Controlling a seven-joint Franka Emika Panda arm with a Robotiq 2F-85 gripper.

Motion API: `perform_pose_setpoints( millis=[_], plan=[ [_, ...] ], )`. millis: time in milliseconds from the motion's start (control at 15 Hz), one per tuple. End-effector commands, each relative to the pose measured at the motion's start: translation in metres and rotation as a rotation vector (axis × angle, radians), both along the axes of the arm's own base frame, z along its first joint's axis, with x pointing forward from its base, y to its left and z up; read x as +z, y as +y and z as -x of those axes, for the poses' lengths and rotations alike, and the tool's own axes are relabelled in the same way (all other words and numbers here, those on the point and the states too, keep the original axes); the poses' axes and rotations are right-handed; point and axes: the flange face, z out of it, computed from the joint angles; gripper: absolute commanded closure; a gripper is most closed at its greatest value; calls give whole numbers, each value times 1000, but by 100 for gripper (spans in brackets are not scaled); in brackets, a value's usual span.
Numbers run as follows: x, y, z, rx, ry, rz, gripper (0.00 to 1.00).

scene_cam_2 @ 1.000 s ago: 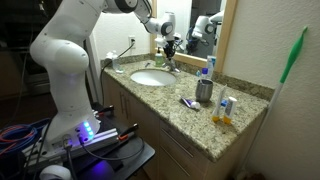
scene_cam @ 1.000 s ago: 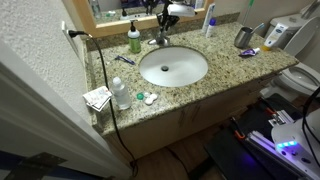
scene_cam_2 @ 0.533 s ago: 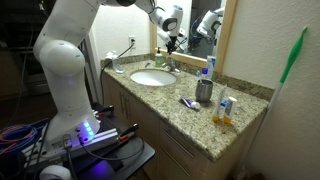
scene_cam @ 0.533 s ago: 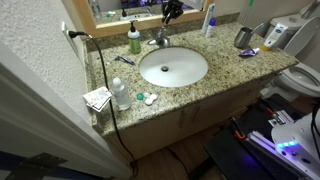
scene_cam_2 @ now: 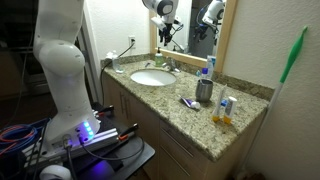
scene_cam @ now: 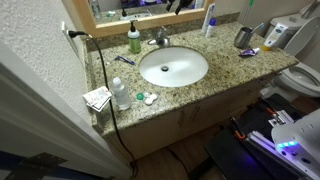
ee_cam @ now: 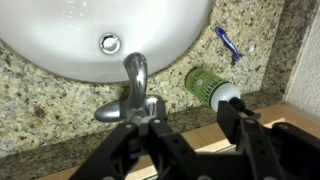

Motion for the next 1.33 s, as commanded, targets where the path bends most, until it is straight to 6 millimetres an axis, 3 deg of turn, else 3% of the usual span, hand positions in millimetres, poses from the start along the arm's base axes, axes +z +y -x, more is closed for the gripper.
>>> perform_pose_setpoints(
  millis=[0, 67, 200, 667, 733, 800, 1267],
  plan=[
    [-26, 10, 8, -4, 14, 96, 13],
    [-37, 15, 5, -8, 5, 121, 5],
    [-57, 26, -5, -39, -23, 169, 0],
    [-108, 36, -30, -142, -66, 258, 0],
    [-112, 35, -33, -150, -67, 266, 25],
    [-115, 35, -35, -156, -67, 272, 26],
    [-107, 41, -40, -169, -92, 262, 76]
  ],
)
